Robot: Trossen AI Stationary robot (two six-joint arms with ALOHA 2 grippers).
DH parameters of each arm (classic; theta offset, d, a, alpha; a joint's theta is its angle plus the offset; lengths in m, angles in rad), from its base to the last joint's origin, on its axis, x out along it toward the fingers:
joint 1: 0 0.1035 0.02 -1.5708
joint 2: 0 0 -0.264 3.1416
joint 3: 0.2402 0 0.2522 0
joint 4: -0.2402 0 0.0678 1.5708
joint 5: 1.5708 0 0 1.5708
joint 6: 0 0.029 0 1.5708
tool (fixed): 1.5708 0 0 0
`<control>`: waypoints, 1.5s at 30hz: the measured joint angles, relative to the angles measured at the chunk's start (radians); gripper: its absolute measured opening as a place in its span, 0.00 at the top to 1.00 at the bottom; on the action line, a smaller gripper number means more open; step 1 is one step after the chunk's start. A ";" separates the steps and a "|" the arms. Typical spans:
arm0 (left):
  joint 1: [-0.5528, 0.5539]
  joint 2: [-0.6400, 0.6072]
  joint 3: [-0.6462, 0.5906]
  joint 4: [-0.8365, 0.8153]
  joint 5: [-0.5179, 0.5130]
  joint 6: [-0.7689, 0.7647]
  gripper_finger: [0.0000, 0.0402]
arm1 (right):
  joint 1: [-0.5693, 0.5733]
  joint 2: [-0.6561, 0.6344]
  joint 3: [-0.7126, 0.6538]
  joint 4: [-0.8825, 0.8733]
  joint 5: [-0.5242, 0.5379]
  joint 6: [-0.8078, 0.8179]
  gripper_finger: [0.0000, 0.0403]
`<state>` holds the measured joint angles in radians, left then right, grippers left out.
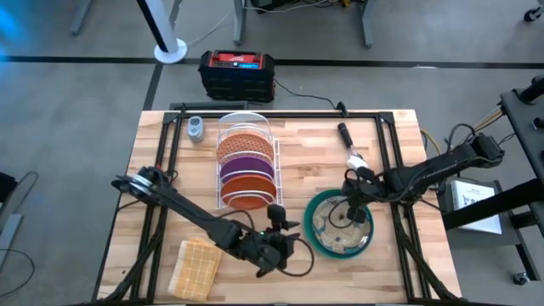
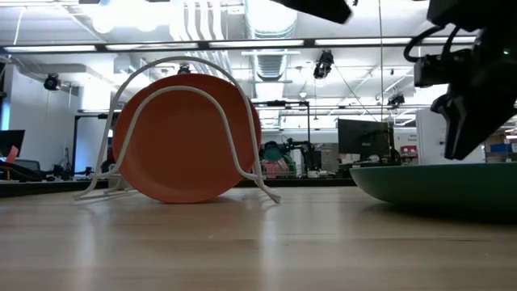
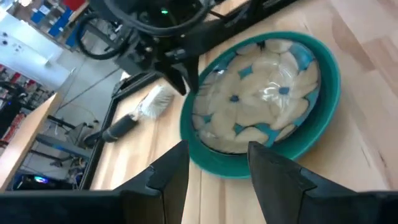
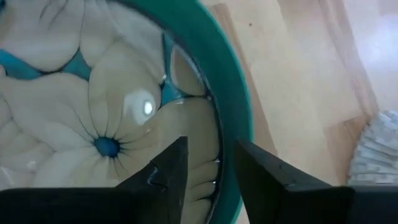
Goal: Sort dishes
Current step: Put the white/blue plate into the dish rack
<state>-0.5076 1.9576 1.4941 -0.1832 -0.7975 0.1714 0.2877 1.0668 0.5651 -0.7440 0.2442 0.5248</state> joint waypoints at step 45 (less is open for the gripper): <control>0.125 0.329 0.063 0.375 0.216 -0.132 0.62 | 0.063 0.001 -0.124 0.168 0.099 -0.045 0.59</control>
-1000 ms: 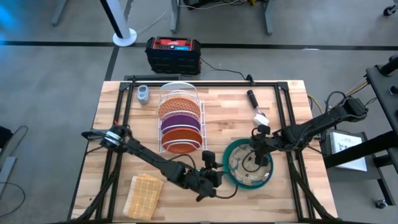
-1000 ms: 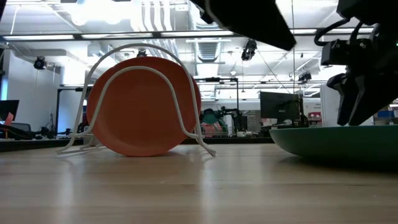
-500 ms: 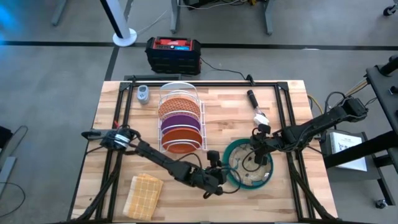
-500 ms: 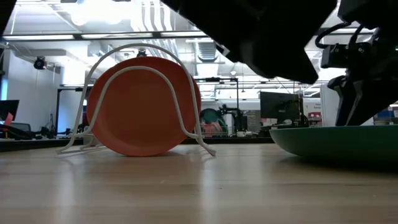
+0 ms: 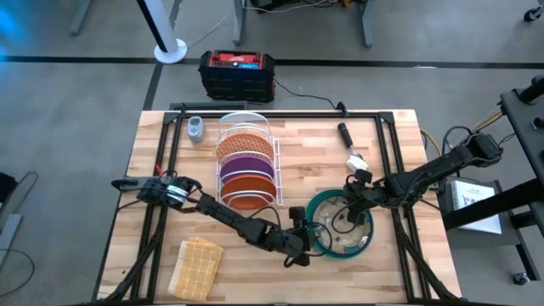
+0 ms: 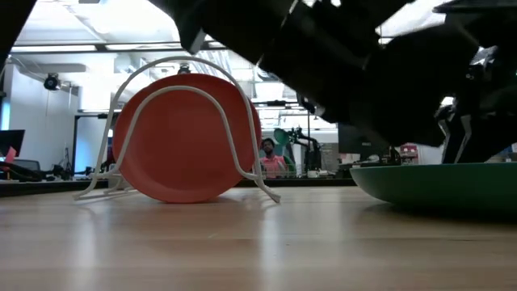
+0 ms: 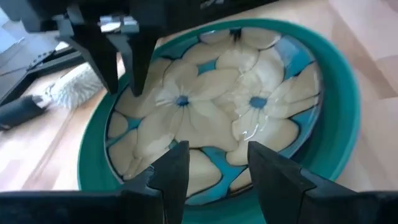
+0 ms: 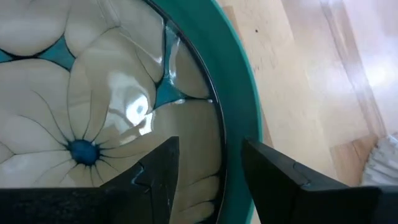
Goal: Sort dishes
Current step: Put the white/blue plate into the dish rack
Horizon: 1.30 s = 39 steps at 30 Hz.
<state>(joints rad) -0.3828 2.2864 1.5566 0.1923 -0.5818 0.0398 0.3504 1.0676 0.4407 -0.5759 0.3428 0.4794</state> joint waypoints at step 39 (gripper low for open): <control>0.012 -0.026 0.067 -0.260 0.077 0.000 0.62 | 0.001 -0.001 -0.111 0.250 -0.174 0.397 0.80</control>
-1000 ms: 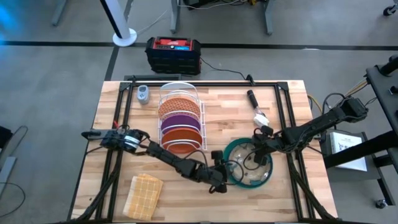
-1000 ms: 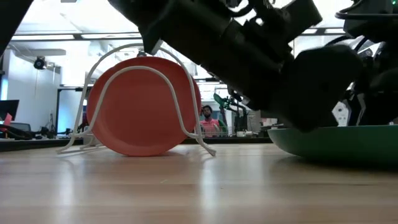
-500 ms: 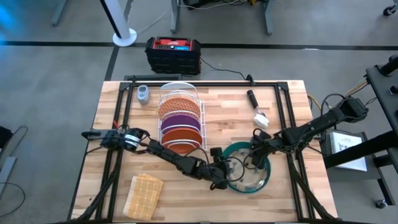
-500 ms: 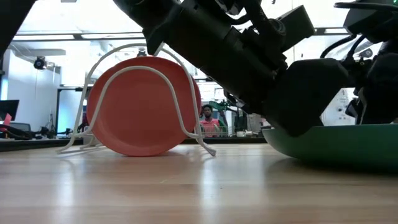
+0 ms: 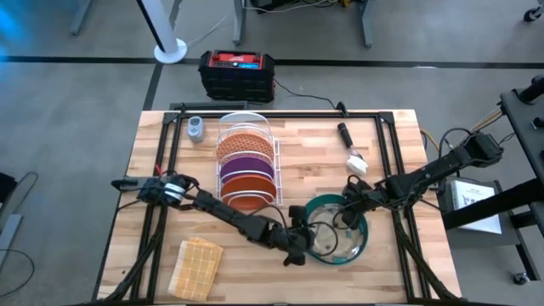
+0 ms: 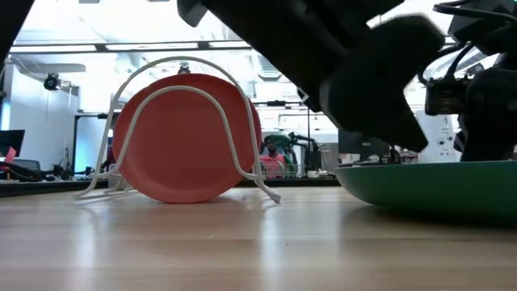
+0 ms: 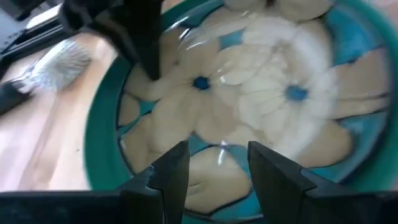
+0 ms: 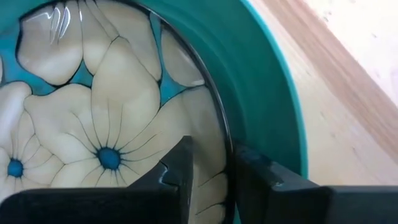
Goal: Sort dishes
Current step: Put the white/blue plate into the dish rack
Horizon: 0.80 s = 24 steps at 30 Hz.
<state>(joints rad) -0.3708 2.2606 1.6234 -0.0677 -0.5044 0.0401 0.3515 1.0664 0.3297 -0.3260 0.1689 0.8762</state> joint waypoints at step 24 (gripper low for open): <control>-0.001 0.044 -0.014 -0.028 0.064 -0.170 0.62 | -0.002 0.002 -0.011 0.043 0.038 0.056 0.75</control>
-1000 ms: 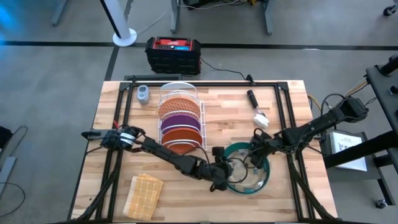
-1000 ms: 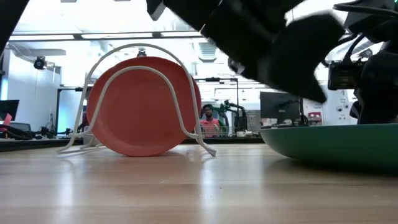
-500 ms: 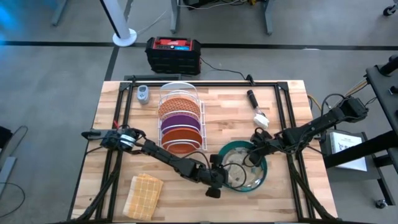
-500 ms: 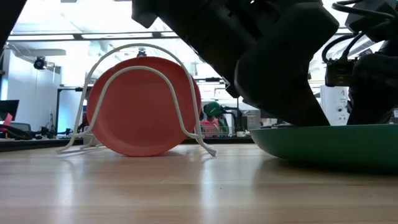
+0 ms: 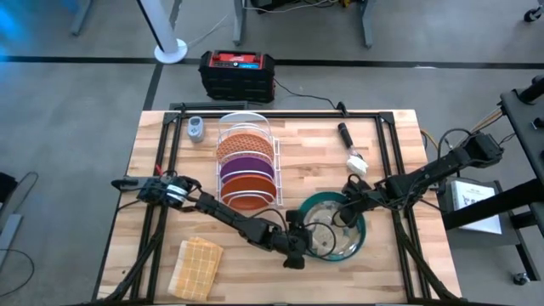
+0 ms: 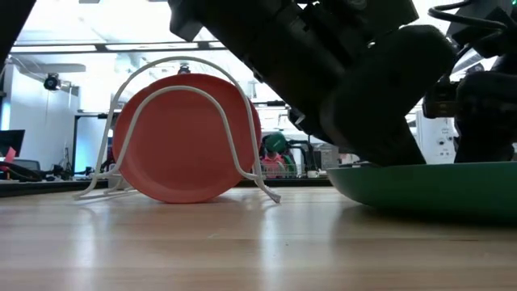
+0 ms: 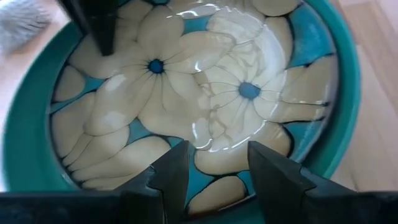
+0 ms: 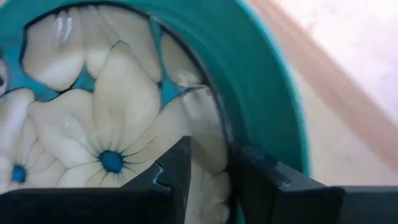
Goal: Sort dishes
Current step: Put the white/blue plate into the dish rack
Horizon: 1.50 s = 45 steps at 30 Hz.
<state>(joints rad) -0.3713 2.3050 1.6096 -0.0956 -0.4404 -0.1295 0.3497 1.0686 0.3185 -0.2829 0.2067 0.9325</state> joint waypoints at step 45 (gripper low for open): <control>0.026 -0.030 -0.002 0.057 -0.096 0.095 0.62 | 0.001 -0.126 -0.149 0.328 -0.004 0.009 1.00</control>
<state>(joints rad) -0.3450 2.2752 1.6076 -0.0382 -0.5362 -0.0349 0.3508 0.9421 0.1692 0.0454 0.2023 0.9410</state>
